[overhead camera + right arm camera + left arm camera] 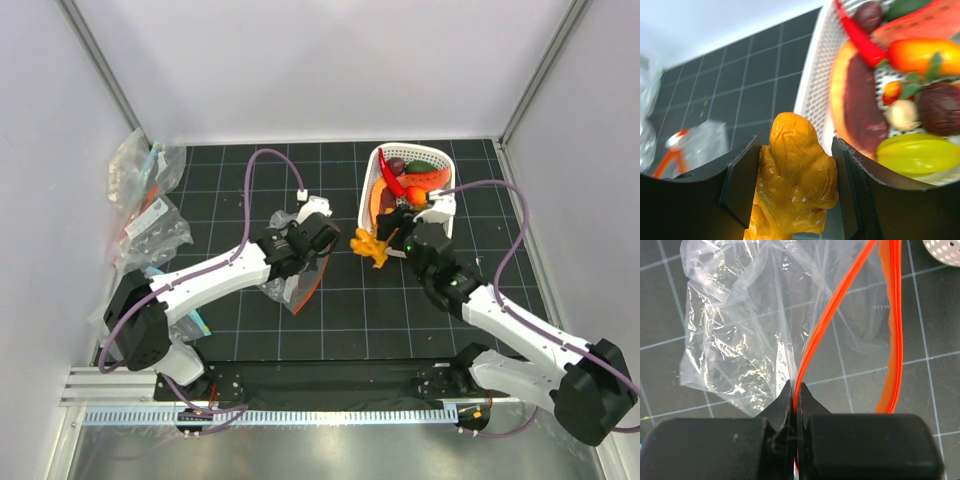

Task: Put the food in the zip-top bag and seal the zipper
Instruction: Pick up the fake vegetable from the bin, then place the fake vegetable in the zipper food storage bag.

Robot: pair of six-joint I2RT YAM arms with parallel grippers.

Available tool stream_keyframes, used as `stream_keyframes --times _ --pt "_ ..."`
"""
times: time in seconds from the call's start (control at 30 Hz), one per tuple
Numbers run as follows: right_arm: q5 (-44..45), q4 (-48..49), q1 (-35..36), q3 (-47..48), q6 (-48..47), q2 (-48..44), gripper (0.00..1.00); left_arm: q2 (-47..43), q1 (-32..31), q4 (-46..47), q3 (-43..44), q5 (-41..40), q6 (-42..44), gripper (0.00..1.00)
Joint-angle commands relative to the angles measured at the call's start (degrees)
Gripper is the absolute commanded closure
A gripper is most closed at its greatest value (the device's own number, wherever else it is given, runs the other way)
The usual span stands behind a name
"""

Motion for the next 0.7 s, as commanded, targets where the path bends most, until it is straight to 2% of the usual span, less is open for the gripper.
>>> stream_keyframes --times 0.0,0.13,0.33,0.53,0.67 --pt "0.64 3.29 5.33 2.63 -2.68 1.04 0.74 0.71 1.04 2.66 1.83 4.3 0.24 1.0" --pt "-0.5 5.92 8.24 1.85 -3.82 1.74 0.74 1.42 1.66 3.8 1.65 6.85 -0.28 1.0" --pt "-0.51 10.06 11.32 -0.18 -4.35 1.57 0.74 -0.25 2.28 7.32 -0.01 15.64 -1.25 1.0" --pt "1.6 4.09 13.52 3.86 -1.36 4.29 0.75 -1.31 2.28 8.55 -1.51 11.96 -2.39 1.0" --pt "8.88 2.77 17.3 5.44 -1.8 6.48 0.75 -1.04 2.28 9.17 -1.77 11.34 -3.01 1.0"
